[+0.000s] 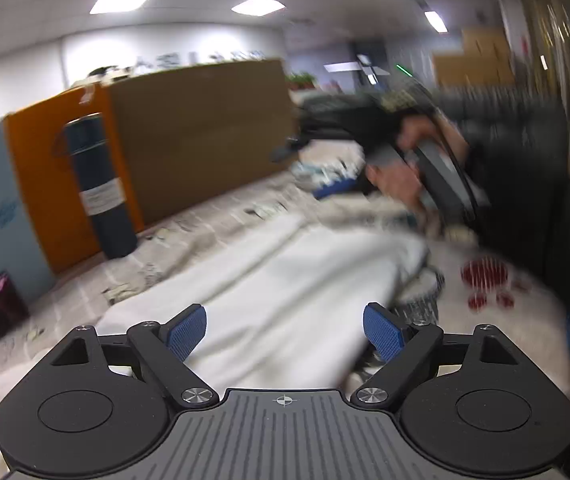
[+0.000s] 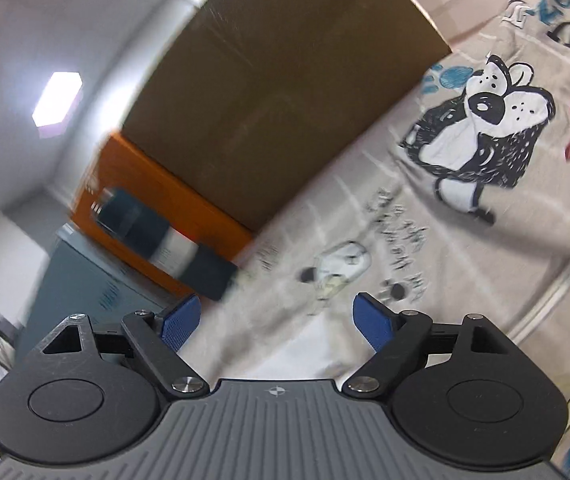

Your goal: Fold clothes

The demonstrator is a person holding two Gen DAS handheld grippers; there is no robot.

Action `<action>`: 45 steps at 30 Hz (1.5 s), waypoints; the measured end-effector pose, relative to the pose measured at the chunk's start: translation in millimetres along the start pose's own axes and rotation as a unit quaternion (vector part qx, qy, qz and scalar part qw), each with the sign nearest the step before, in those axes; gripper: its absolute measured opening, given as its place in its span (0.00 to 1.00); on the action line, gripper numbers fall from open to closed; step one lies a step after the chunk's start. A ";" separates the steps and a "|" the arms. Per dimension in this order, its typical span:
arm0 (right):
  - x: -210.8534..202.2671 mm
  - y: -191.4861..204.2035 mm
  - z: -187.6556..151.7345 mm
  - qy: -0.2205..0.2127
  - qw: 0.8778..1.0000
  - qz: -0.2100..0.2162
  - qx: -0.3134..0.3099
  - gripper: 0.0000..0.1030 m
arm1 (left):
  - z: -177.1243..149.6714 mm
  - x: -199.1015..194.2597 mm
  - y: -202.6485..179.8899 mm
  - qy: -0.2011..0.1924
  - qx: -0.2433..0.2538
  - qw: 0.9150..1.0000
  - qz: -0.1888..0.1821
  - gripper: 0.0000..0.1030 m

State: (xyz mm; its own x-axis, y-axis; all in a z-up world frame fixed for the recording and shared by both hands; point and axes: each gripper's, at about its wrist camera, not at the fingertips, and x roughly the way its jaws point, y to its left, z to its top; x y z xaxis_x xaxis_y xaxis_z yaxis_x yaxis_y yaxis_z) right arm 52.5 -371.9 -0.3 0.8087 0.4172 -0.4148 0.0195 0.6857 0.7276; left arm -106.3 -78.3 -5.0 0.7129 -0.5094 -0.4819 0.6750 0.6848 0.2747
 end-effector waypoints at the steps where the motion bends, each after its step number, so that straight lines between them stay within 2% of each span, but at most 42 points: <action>1: 8.2 -2.5 2.5 0.020 1.000 0.001 -0.007 0.80 | 1.6 3.8 -9.4 0.003 0.018 1.000 0.000 0.86; 4: 31.1 -9.6 9.3 0.070 0.997 0.008 -0.026 0.79 | 6.3 16.0 -35.7 0.011 0.069 0.998 0.005 0.86; 7: 44.7 -14.5 12.2 0.078 0.996 0.032 -0.031 0.78 | 11.1 30.7 -55.2 0.008 0.111 0.993 0.026 0.86; 9: 50.2 -11.8 9.7 0.083 0.994 0.040 -0.052 0.76 | 19.4 44.9 -63.9 0.004 0.121 0.992 0.034 0.86; 13: 48.8 -6.8 0.0 0.090 0.990 0.040 -0.098 0.51 | 37.5 74.3 -79.4 -0.006 0.136 0.990 0.047 0.84; 14: 47.9 -6.4 -2.0 0.092 0.989 0.041 -0.107 0.48 | 41.1 80.8 -83.1 -0.010 0.141 0.989 0.046 0.82; 15: 46.4 -5.8 -3.6 0.094 0.988 0.041 -0.116 0.45 | 44.1 86.9 -86.6 -0.009 0.149 0.988 0.041 0.63; 16: 44.9 -5.0 -4.7 0.094 0.987 0.038 -0.125 0.36 | 45.4 90.7 -87.8 -0.005 0.152 0.988 0.035 0.31; 17: 44.2 -4.4 -5.6 0.094 0.986 0.033 -0.131 0.29 | 46.0 93.5 -88.1 0.000 0.152 0.988 0.027 0.20; 19: 43.8 -4.0 -6.8 0.094 0.985 0.029 -0.139 0.19 | 46.5 96.6 -86.7 0.007 0.149 0.989 0.015 0.12; 22: 39.1 -1.6 -7.9 0.084 0.985 0.037 -0.147 0.14 | 46.8 85.2 -75.3 -0.015 0.120 0.992 0.026 0.10; 26: 26.2 12.3 -9.2 0.053 0.985 0.053 -0.154 0.13 | 44.1 55.8 -59.0 -0.048 0.086 0.994 0.049 0.09; 33: -2.8 88.7 -19.4 0.004 0.982 0.079 -0.172 0.12 | 31.2 -20.9 -23.8 -0.113 0.020 0.989 0.094 0.09; 36: -8.6 135.9 -28.6 -0.010 0.975 0.091 -0.201 0.12 | 23.9 -54.2 -6.5 -0.143 -0.024 0.983 0.114 0.09; 40: -2.0 198.6 -48.5 -0.002 0.966 0.112 -0.233 0.12 | 7.1 -98.9 19.3 -0.175 -0.099 0.971 0.126 0.09; 45: 24.1 268.9 -86.9 0.025 0.954 0.128 -0.271 0.12 | -23.1 -147.2 55.0 -0.194 -0.205 0.949 0.138 0.09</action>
State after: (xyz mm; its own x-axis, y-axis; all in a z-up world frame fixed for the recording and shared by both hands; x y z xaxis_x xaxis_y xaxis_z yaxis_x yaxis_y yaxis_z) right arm 26.2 -125.5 137.8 0.7171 0.6303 -0.2975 -0.4920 0.7601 0.4244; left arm -178.5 46.4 61.8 0.9218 -0.3806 -0.0734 0.3786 0.9247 -0.0393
